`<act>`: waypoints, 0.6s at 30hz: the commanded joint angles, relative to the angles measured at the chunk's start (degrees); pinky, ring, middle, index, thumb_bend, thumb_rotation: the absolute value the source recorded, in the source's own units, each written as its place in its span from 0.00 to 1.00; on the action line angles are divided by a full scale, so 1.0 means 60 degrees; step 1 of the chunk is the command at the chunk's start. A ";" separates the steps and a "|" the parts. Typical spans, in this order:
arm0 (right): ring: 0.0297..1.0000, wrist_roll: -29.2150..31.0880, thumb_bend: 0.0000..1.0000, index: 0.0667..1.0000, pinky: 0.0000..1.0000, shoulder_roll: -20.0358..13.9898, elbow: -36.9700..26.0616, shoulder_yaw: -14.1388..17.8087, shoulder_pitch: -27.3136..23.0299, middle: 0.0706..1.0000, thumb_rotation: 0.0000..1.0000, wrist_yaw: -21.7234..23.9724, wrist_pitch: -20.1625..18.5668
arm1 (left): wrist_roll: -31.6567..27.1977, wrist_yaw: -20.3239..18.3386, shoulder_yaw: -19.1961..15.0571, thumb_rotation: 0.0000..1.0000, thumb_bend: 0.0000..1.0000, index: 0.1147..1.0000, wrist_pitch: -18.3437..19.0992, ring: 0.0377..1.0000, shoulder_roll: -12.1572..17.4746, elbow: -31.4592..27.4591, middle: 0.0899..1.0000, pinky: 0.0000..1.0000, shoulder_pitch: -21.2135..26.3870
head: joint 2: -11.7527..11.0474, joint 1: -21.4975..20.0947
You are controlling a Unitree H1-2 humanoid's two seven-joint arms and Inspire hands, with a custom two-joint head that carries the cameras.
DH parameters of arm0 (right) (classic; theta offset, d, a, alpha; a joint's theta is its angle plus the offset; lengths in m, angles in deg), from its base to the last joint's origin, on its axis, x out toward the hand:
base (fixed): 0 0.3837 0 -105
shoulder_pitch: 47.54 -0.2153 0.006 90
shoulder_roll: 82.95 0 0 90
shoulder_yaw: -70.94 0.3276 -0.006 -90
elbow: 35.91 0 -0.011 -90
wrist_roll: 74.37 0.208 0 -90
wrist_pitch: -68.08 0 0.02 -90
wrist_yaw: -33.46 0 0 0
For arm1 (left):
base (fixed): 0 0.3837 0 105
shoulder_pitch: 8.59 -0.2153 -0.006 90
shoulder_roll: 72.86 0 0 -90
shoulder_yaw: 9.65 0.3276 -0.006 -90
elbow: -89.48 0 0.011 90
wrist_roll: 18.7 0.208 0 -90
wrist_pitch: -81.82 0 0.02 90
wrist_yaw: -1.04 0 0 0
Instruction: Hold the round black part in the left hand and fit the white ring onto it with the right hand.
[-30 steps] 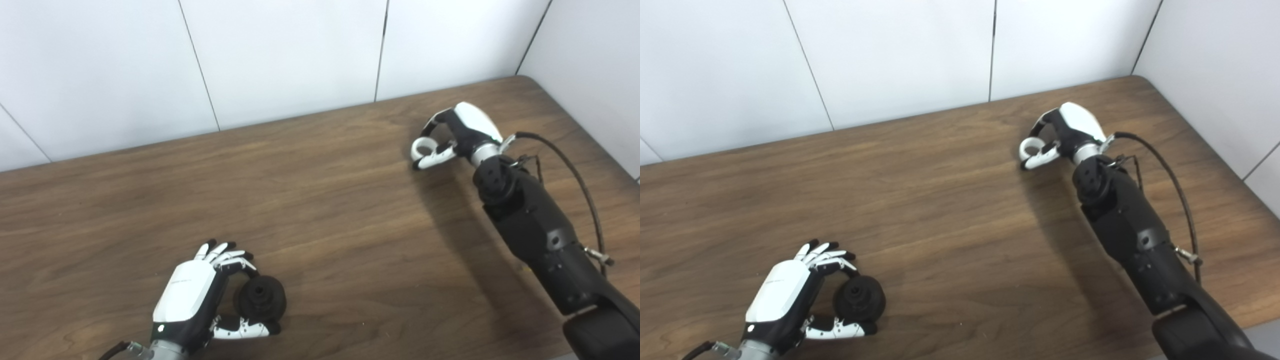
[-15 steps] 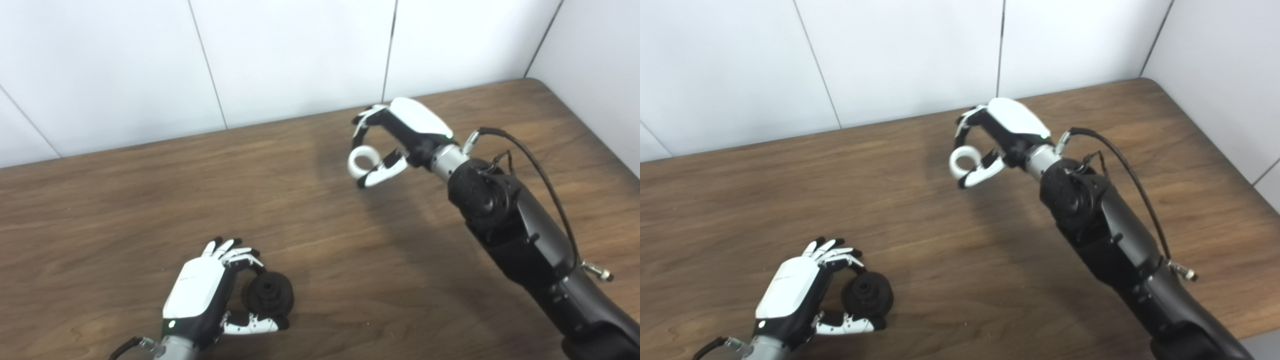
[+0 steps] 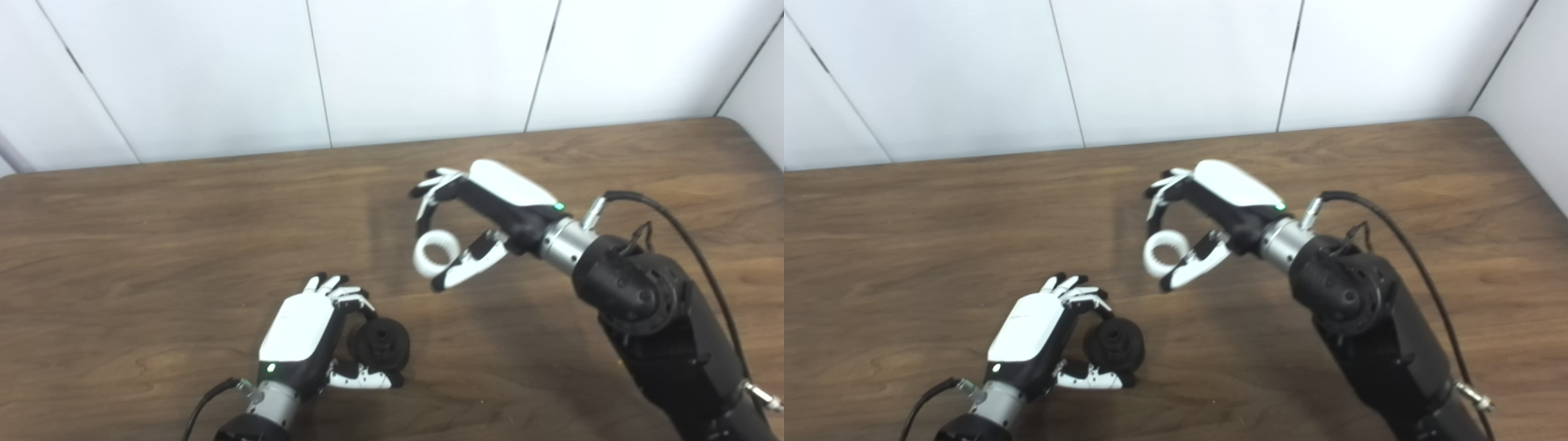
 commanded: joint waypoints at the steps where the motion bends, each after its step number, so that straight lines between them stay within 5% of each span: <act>1: 0.95 -0.0076 0.52 0.45 0.86 0.0127 -0.0424 0.0013 -0.0232 0.82 0.14 0.0200 -0.0017 | 0.0177 -0.0156 0.0221 0.06 0.52 0.42 0.0011 0.92 -0.0065 0.0157 0.77 1.00 0.0054 | 0.0042 0.0106; 18: 0.96 -0.0302 0.52 0.45 0.95 0.0324 -0.0282 -0.1046 0.0079 0.84 0.14 0.0352 0.0324 | 0.0270 -0.0292 0.0409 0.05 0.52 0.42 0.0382 0.92 -0.0313 0.0048 0.78 1.00 0.0153 | 0.0213 0.0302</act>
